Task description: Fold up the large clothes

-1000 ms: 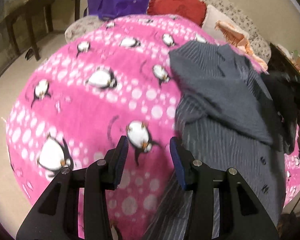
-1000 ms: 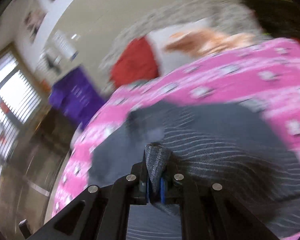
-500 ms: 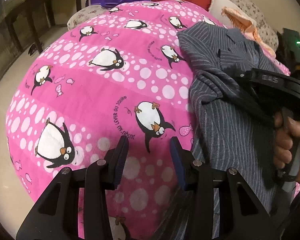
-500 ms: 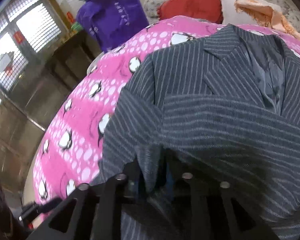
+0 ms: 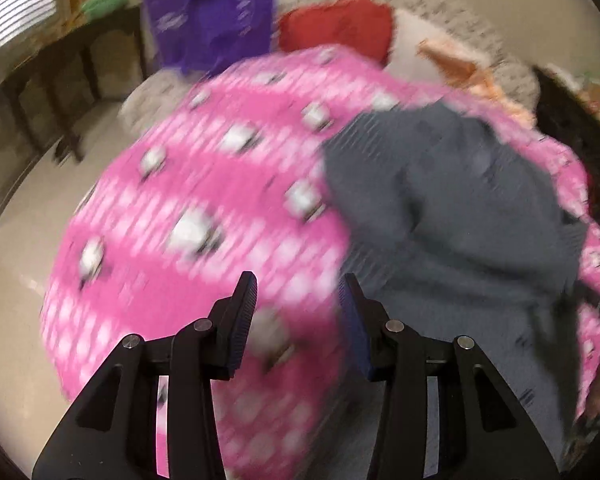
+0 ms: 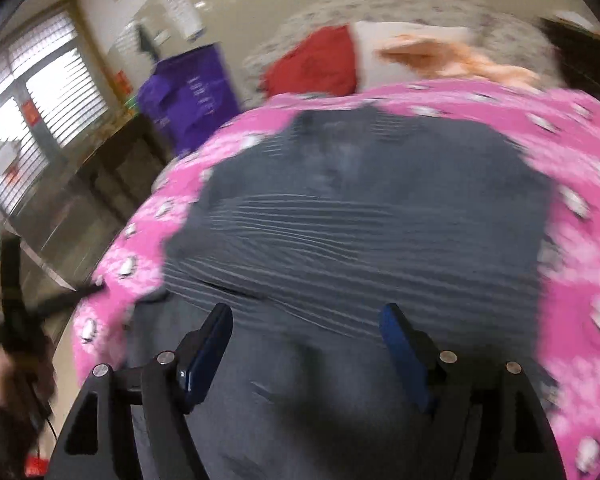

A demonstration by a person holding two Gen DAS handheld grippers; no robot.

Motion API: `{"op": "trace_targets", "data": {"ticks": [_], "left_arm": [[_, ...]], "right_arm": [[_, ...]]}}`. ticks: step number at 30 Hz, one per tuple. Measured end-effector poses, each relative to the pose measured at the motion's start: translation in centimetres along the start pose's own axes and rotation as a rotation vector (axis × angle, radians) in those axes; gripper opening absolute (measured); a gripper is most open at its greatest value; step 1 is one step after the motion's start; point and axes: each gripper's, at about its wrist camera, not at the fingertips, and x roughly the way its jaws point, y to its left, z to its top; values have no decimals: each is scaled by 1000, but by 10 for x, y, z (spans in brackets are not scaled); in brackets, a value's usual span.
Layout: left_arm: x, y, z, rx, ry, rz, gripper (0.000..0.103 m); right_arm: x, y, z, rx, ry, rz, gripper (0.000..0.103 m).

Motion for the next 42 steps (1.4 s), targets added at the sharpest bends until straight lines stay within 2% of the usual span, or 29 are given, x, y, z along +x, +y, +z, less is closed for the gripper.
{"op": "trace_targets", "data": {"ticks": [1, 3, 4, 6, 9, 14, 15, 16, 17, 18, 22, 24, 26, 28, 30, 32, 33, 36, 37, 38, 40, 42], "left_arm": [[2, -8, 11, 10, -15, -42, 42], [22, -27, 36, 32, -23, -186, 42], [32, -30, 43, 33, -8, -220, 42], [65, -46, 52, 61, 71, -243, 42], [100, -63, 54, 97, 135, -246, 42], [139, -75, 59, 72, 236, -336, 42], [141, -75, 59, 74, 237, -330, 42], [138, -76, 59, 81, 223, -315, 35], [132, -77, 59, 99, 189, -295, 11], [124, -77, 58, 122, 165, -300, 5], [83, -63, 53, 124, 20, -258, 4], [74, -53, 51, 108, -4, -245, 4], [68, -45, 44, 122, -36, -202, 4], [75, -37, 41, 109, -24, -172, 4], [92, -30, 38, 102, -11, -47, 4], [109, -17, 35, 32, 93, -58, 4], [108, -11, 36, -6, 97, -66, 4], [74, -13, 51, -51, -28, -95, 4], [66, -22, 57, -33, -52, -121, 4], [61, -32, 61, -13, -63, -141, 4], [58, -64, 69, 61, -70, -183, 4], [74, -98, 69, 150, -42, -192, 4]], "right_arm": [[-10, -19, -6, 22, -3, -24, 74], [-23, -52, -17, 73, 9, -83, 73], [-30, -72, -25, 123, 12, -105, 73], [-37, -90, -37, 179, 14, -110, 71], [-46, -82, -53, 121, -9, -124, 71], [-23, -49, -66, 62, -4, -181, 71], [-17, -43, -67, 52, 2, -196, 71], [-13, -43, -68, 48, 15, -199, 71], [-12, -42, -67, 47, 18, -201, 71], [-14, -44, -66, 44, 12, -203, 71], [-32, -55, -59, 40, -20, -231, 71], [-41, -62, -56, 52, -31, -245, 71], [-48, -67, -57, 65, -35, -253, 71], [-51, -71, -58, 72, -36, -259, 71], [-54, -73, -59, 85, -34, -262, 71], [-54, -72, -57, 83, -30, -263, 71], [-53, -72, -54, 77, -29, -266, 71], [-53, -68, -34, 38, -62, -272, 70], [-52, -68, -27, 33, -74, -273, 66], [-48, -67, -15, 24, -89, -256, 50], [-35, -63, 6, 6, -81, -233, 41], [-21, -60, 22, -1, -77, -204, 31]]}}
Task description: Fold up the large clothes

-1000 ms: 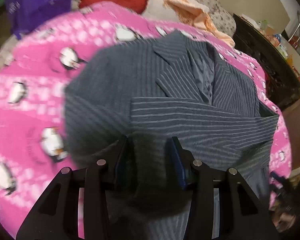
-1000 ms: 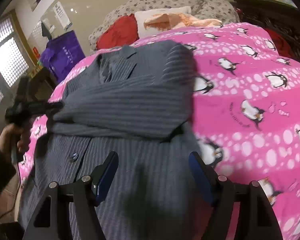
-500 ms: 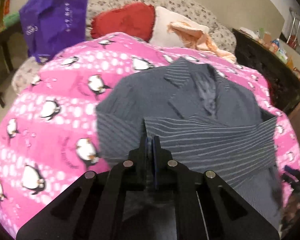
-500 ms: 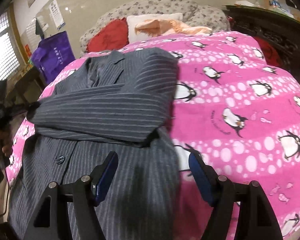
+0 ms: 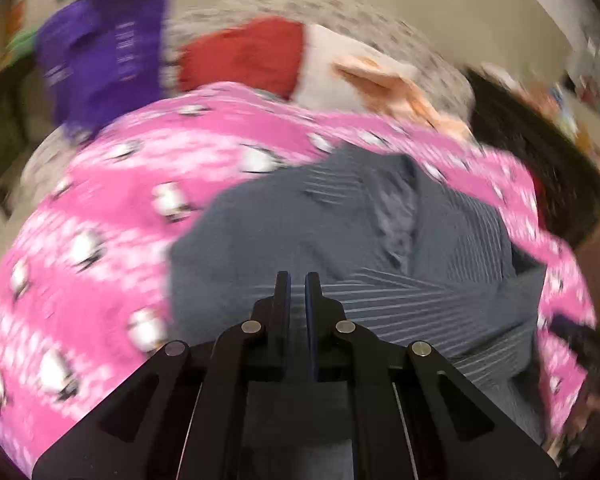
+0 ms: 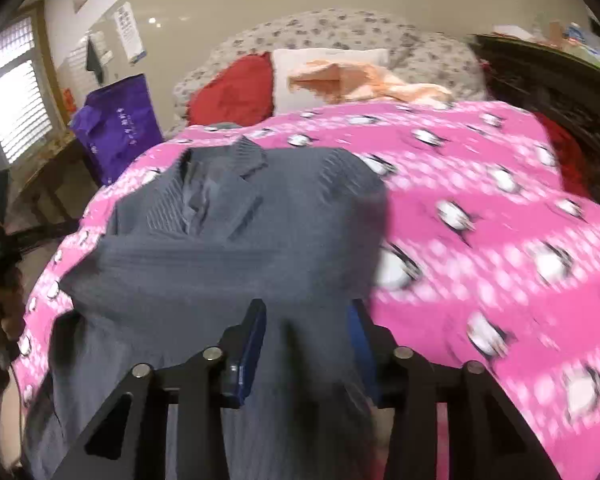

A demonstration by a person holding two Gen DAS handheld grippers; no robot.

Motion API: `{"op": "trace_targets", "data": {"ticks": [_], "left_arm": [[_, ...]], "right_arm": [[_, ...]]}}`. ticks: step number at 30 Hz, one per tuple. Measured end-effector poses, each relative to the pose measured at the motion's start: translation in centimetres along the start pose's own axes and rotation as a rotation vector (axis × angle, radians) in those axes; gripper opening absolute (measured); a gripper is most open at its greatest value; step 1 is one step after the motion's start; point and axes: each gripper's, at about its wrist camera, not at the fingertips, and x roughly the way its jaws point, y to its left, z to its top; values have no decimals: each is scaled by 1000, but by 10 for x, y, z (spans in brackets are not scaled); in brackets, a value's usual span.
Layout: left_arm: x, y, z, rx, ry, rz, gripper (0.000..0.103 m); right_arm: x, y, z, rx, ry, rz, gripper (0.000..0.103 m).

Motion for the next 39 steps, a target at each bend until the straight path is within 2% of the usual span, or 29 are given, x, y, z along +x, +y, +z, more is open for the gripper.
{"op": "trace_targets", "data": {"ticks": [1, 2, 4, 5, 6, 8, 10, 11, 13, 15, 16, 20, 23, 26, 30, 36, 38, 39], "left_arm": [[14, -6, 0, 19, 28, 10, 4], [34, -10, -6, 37, 67, 57, 4], [61, 1, -27, -6, 140, 106, 4], [64, 6, -39, -21, 138, 109, 5], [60, 9, -47, -13, 96, 108, 5], [51, 8, -62, 36, 39, 158, 6], [46, 8, -68, 25, 18, 183, 6], [45, 10, -70, 15, 13, 189, 6], [46, 10, -72, 16, 6, 206, 6], [44, 10, -75, 22, 3, 214, 6], [42, 10, -76, 20, 1, 214, 6], [41, 10, -77, 6, -6, 211, 6], [40, 11, -77, -2, -8, 205, 6], [39, 12, -78, -14, -13, 198, 6], [39, 14, -77, -28, -13, 184, 6], [38, 13, -77, -31, -16, 187, 6], [38, 13, -77, -34, -17, 185, 6], [38, 14, -77, -36, -18, 183, 5]], "right_arm": [[7, 2, 6, 4, 2, 10, 28], [16, 3, 14, 11, 7, 21, 28], [30, 2, 20, 12, 45, 19, 28], [37, 0, 18, 15, 67, -2, 28], [46, -4, 10, 32, 106, -7, 29], [67, -12, -16, 56, 212, 77, 28], [63, -14, -29, 23, 149, 115, 28], [61, -16, -28, 25, 157, 134, 27], [50, -21, -14, 54, 131, 161, 27], [34, -28, 2, 81, 27, 141, 27], [35, -30, 10, 87, 15, 133, 27], [90, -37, 24, 90, 148, 61, 27], [118, -42, 30, 63, 121, 6, 27], [129, -43, 37, 71, 122, 1, 27], [116, -41, 45, 66, 137, 12, 28], [57, -35, 47, 89, 9, 55, 28], [64, -28, 43, 81, 26, 108, 28], [78, -27, 41, 79, 63, 93, 28]]}}
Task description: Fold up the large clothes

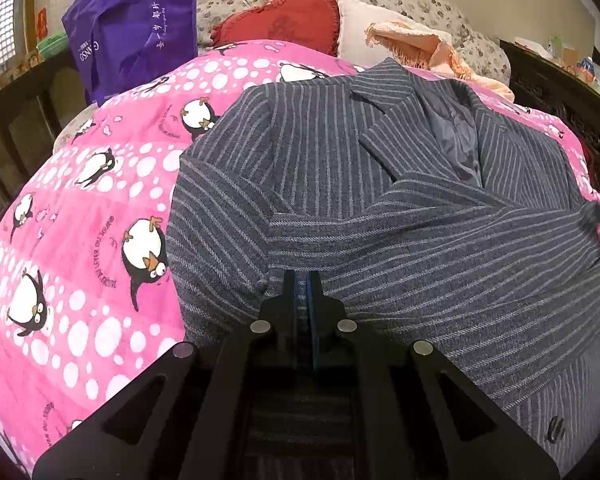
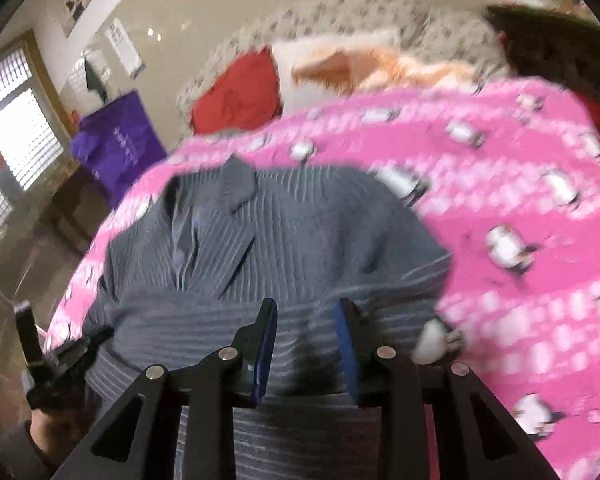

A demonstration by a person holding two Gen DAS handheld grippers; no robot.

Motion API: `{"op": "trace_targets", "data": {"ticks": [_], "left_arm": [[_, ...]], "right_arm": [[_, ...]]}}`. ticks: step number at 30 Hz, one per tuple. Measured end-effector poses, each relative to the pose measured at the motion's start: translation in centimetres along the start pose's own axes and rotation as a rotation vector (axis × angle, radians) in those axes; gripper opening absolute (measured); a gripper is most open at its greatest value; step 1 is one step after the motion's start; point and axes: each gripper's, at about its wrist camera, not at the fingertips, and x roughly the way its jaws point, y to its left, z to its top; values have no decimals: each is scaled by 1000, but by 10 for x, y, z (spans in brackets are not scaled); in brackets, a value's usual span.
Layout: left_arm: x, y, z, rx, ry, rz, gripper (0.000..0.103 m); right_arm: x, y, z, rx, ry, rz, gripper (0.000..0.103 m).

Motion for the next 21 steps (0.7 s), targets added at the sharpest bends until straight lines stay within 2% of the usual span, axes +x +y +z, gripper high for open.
{"op": "trace_targets", "data": {"ticks": [2, 5, 7, 10, 14, 16, 17, 18, 19, 21], "left_arm": [[1, 2, 0, -10, 0, -13, 5], [1, 9, 1, -46, 1, -49, 5], [2, 12, 1, -66, 3, -70, 5], [1, 14, 1, -77, 4, -82, 5], [1, 11, 1, -62, 3, -64, 5], [1, 10, 1, -58, 3, -60, 5], [1, 9, 1, -54, 3, -57, 5], [1, 8, 1, -48, 3, -52, 5], [1, 7, 2, -43, 6, -48, 5], [1, 9, 6, -33, 28, -61, 5]], "right_arm": [[35, -9, -5, 10, 86, -65, 28], [41, -13, -4, 18, 51, -84, 28], [35, -9, 1, 21, 63, -92, 28], [3, 4, 0, -3, 37, -70, 28], [-33, 31, -31, -70, 45, 28, 30], [-22, 36, -52, -120, 98, -13, 38], [-6, 33, -62, -124, 141, -50, 39], [6, 26, -69, -100, 150, -45, 39], [3, 22, -71, -82, 84, -34, 39], [5, 24, -67, -70, 100, -47, 41]]}}
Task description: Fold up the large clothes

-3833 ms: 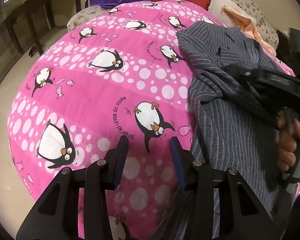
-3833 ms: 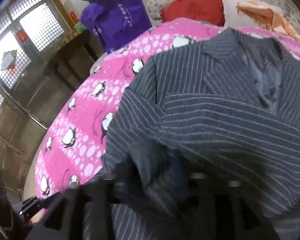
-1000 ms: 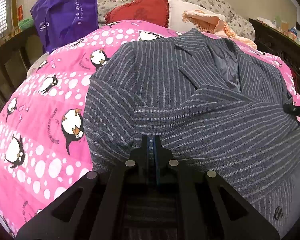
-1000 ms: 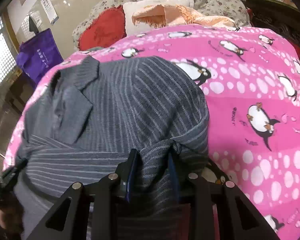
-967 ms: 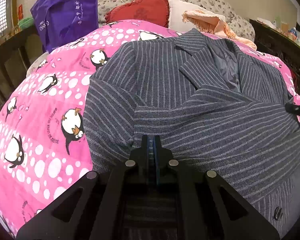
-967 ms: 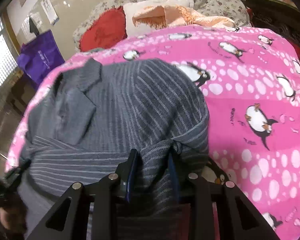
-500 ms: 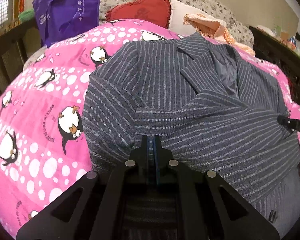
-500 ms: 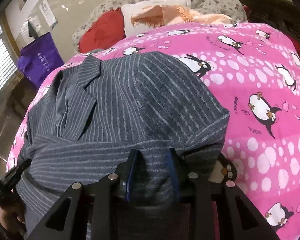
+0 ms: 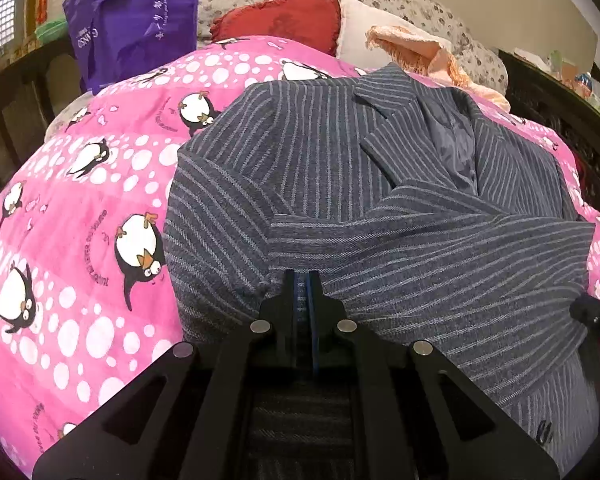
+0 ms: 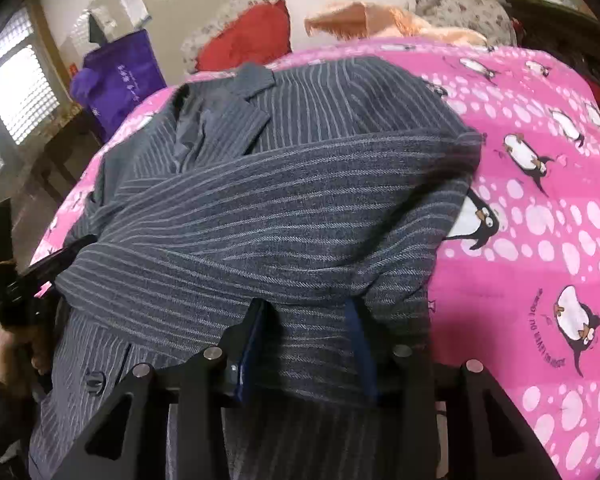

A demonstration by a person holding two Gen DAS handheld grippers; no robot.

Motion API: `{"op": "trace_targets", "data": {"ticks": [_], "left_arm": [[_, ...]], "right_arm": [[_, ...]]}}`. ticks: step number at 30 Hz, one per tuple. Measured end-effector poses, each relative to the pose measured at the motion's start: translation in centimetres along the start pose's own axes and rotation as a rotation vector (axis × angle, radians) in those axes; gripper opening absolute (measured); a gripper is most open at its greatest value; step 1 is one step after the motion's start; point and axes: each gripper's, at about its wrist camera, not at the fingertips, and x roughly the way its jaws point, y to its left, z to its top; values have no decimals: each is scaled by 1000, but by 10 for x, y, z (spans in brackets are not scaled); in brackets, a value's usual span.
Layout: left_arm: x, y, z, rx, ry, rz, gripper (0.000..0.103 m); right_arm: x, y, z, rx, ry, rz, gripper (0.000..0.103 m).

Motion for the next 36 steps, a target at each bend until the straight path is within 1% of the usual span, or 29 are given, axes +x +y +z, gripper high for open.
{"op": "trace_targets", "data": {"ticks": [2, 3, 4, 5, 7, 8, 10, 12, 15, 17, 19, 21, 23, 25, 27, 28, 29, 30, 32, 34, 36], "left_arm": [[-8, 6, 7, 4, 51, -29, 5], [-15, 11, 9, 3, 65, -39, 5], [-23, 16, 10, 7, 72, -45, 5], [-34, 22, 10, 20, 81, -36, 12], [-55, 34, 3, 53, 100, -5, 16], [-66, 42, -3, 64, 109, 10, 16], [-85, 55, -21, 79, 137, 15, 16], [-103, 65, -46, 102, 177, 16, 16], [-123, 70, -82, 131, 216, -15, 16], [-135, 70, -108, 142, 246, -35, 16], [-142, 68, -127, 148, 267, -58, 16], [-151, 66, -144, 159, 253, -43, 16], [-154, 69, -154, 152, 248, -45, 26], [-157, 75, -156, 115, 237, -59, 29], [-159, 83, -157, 56, 247, -97, 33], [-161, 85, -157, 43, 252, -120, 43], [-164, 85, -158, 29, 255, -162, 54], [-167, 83, -160, 31, 250, -186, 59], [-173, 74, -166, 74, 239, -198, 72], [-176, 63, -172, 131, 234, -203, 78], [-176, 56, -176, 172, 236, -209, 81]], "right_arm": [[-4, 5, 6, -1, 64, -31, 40], [-9, 8, 10, -1, 80, -42, 40], [-24, 10, 12, -3, 71, -45, 40], [-36, 12, 10, -10, 53, -41, 40], [-65, 18, 3, -31, 37, -14, 41], [-78, 21, -6, -43, 59, 4, 42], [-96, 25, -28, -65, 95, 20, 42], [-114, 28, -58, -101, 132, 27, 42], [-139, 28, -100, -140, 142, 25, 42], [-156, 22, -128, -134, 149, 11, 43], [-169, 15, -151, -109, 154, 11, 43], [-181, 2, -176, -81, 150, 40, 43], [-182, -6, -196, -48, 153, 38, 43], [-179, -14, -211, -3, 142, 43, 44], [-174, -20, -218, 48, 135, 48, 46], [-172, -22, -221, 64, 128, 61, 46], [-169, -24, -225, 86, 119, 98, 46], [-165, -26, -227, 105, 116, 122, 47], [-157, -29, -232, 150, 119, 175, 48], [-152, -32, -238, 181, 106, 247, 48], [-145, -36, -244, 227, 126, 379, 48]]}}
